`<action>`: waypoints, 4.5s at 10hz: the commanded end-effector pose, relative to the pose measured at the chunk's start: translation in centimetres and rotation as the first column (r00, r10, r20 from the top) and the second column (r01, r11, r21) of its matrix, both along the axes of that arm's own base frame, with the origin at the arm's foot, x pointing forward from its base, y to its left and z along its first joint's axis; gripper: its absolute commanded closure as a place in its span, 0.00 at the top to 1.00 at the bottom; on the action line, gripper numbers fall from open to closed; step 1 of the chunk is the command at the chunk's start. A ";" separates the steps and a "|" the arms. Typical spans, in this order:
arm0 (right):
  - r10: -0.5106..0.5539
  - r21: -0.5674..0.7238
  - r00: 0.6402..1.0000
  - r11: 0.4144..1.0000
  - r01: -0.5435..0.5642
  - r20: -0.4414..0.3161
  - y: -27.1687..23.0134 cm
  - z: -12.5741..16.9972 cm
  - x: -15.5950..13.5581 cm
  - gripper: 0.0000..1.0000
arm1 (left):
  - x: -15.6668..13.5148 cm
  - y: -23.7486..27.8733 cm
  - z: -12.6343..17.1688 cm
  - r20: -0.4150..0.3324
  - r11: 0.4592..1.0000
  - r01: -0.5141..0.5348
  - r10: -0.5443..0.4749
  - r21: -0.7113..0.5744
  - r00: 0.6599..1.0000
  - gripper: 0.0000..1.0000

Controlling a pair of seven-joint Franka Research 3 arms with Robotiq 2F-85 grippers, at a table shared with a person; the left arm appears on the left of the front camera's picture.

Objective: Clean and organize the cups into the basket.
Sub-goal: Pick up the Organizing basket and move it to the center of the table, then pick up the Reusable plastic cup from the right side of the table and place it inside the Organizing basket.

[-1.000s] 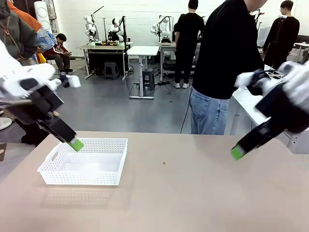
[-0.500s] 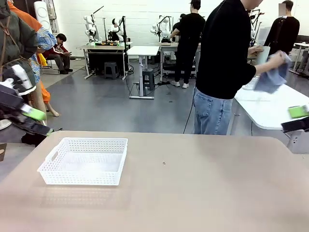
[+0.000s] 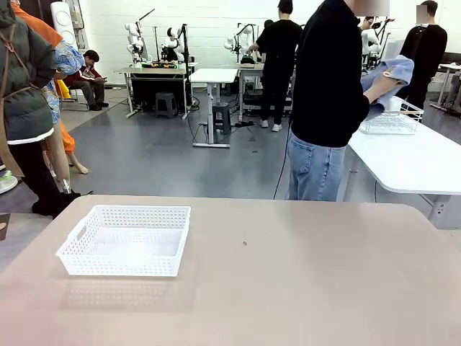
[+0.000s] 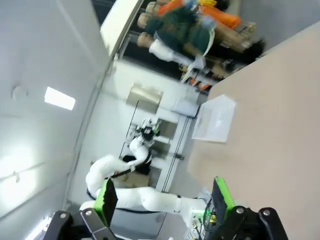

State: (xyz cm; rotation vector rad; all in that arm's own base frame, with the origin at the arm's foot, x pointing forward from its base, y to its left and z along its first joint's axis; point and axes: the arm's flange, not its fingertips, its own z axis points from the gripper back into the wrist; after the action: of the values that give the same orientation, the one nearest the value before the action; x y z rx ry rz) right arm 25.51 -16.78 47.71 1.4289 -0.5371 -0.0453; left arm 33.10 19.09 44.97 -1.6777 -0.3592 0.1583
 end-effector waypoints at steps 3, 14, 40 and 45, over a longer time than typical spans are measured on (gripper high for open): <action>-0.086 -0.162 0.995 0.984 0.075 -0.057 -1.7 -0.7 -3.0 1.00 | -1.7 3.2 0.4 -0.072 0.981 -0.137 0.148 0.139 0.986 1.00; -0.170 -0.139 0.979 0.978 0.154 -0.111 -4.4 -2.0 -3.8 1.00 | -2.1 3.9 -1.3 -0.128 0.960 -0.069 0.107 0.270 0.986 1.00; -0.170 -0.139 0.979 0.978 0.154 -0.111 -4.4 -2.0 -3.8 1.00 | -2.1 3.9 -1.3 -0.128 0.960 -0.069 0.107 0.270 0.986 1.00; 0.202 -0.467 0.924 0.884 -0.030 0.323 -1.2 -2.3 -0.8 1.00 | 1.6 0.0 2.9 -0.094 0.674 0.002 0.101 0.739 0.990 1.00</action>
State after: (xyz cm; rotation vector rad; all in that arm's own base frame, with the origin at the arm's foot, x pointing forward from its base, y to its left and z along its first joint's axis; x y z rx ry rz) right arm 23.68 -18.14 46.45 1.0613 -0.6495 0.2907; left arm 34.53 20.42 47.28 -0.9701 -0.3462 0.1581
